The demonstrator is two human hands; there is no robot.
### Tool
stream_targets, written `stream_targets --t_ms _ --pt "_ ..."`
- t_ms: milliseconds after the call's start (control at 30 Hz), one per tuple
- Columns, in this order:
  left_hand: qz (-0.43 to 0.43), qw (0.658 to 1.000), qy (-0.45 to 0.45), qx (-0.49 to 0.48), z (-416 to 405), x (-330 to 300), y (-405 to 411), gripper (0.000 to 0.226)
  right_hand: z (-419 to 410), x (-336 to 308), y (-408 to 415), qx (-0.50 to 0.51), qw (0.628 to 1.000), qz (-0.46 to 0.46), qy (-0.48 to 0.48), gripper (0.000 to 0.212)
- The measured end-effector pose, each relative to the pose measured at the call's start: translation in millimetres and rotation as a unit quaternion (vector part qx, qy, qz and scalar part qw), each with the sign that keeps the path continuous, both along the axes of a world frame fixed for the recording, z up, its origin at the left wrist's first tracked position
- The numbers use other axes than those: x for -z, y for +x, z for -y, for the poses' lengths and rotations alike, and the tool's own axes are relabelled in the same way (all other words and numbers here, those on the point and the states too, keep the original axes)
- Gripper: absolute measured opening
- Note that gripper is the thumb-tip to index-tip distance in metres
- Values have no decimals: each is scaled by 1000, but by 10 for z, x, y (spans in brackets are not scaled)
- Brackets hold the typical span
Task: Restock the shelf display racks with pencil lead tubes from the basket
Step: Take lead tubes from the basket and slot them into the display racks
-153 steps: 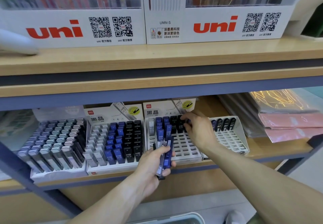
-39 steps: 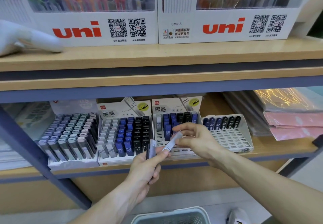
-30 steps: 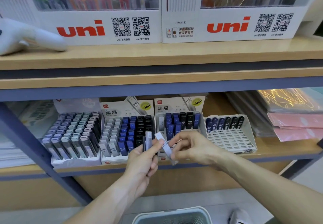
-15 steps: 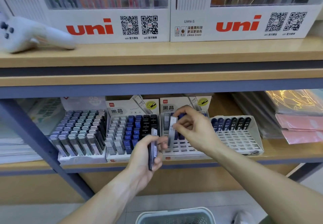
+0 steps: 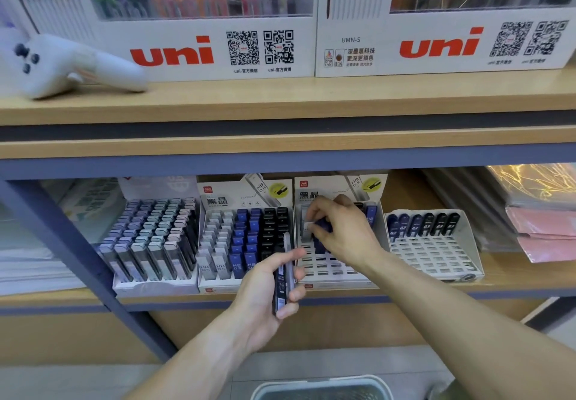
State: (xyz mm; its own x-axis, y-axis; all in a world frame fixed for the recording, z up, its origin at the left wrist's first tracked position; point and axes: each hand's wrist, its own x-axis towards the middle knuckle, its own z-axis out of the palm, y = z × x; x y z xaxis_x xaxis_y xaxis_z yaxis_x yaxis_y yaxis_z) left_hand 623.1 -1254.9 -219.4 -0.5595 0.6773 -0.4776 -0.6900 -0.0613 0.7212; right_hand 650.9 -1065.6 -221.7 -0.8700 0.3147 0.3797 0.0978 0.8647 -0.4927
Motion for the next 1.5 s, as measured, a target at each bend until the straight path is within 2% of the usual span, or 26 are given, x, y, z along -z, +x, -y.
stream_targets --t_ms 100,367,600,900,967,1100,1233,1300,1333,1400,1433,1500 --pt "-6 1000 -7 2 22 -3 -10 47 13 14 -22 -11 1000 -2 2 17" --pt "-7 1000 -23 -2 38 -27 6 14 -6 21 -78 21 1000 -18 2 20" --pt "-3 1000 -24 -14 41 7 5 17 -22 51 -100 21 1000 -5 -1 23" --pt "-16 999 -27 -23 26 41 8 23 -31 35 -108 -7 1000 18 -5 15" --pt "-24 999 -33 -23 25 41 8 25 -21 63 -114 8 1000 -2 15 17" --pt "-33 998 -42 -29 25 35 17 29 -3 107 -148 37 992 -29 115 25" --pt "-34 998 -40 -33 24 48 16 31 2 126 -119 60 991 -19 118 18" --pt "-35 998 -39 -31 20 36 21 30 35 48 -78 64 993 -47 83 17" --pt "-36 998 -40 -30 18 29 25 30 68 -12 -46 64 996 -57 35 15" --pt "-38 998 -43 -33 6 16 34 27 160 -158 40 46 989 -27 -137 11" --pt "-40 998 -43 -34 2 18 37 27 201 -212 87 28 973 7 -230 14" --pt "-49 997 -42 -29 -11 41 41 30 256 -253 187 -4 941 69 -331 18"
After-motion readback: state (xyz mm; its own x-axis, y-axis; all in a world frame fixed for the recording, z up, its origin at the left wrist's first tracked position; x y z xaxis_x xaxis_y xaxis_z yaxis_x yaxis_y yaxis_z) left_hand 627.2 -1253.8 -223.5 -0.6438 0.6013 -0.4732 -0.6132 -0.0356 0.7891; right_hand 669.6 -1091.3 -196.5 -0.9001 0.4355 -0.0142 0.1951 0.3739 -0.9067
